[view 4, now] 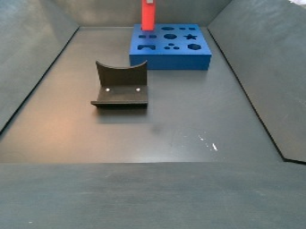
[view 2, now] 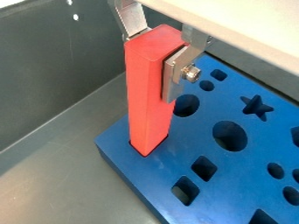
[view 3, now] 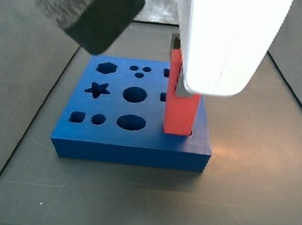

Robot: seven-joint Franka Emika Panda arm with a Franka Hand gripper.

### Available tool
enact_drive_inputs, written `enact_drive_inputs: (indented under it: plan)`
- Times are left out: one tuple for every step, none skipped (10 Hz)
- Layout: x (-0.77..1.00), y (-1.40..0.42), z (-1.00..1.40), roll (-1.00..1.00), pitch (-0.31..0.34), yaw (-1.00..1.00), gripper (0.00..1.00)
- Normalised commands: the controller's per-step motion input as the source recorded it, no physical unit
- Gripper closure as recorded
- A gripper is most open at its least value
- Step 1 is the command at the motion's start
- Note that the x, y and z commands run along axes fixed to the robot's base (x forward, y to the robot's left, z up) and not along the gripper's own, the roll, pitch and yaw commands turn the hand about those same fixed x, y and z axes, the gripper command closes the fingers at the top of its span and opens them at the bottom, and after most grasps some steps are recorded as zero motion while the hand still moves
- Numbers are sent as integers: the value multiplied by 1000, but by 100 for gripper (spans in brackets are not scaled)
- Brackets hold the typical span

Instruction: Insert the rectangle object.

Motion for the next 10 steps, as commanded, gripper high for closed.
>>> enact_drive_inputs:
  plan:
    - [0, 0, -257, -44, 0, -43, 100]
    - [0, 0, -254, -57, 0, -49, 100]
    - [0, 0, -251, -41, 0, -34, 100]
    - [17, 0, -277, -26, 10, -71, 100]
    - [80, 0, -197, 0, 49, -94, 100]
    - [54, 0, -129, 0, 31, -91, 100]
    - [0, 0, -171, 0, 0, -77, 100]
    - [0, 0, -23, -39, -51, -14, 100]
    - [0, 0, -11, -14, -27, 0, 100]
    - [0, 0, 0, 0, 0, 0, 100]
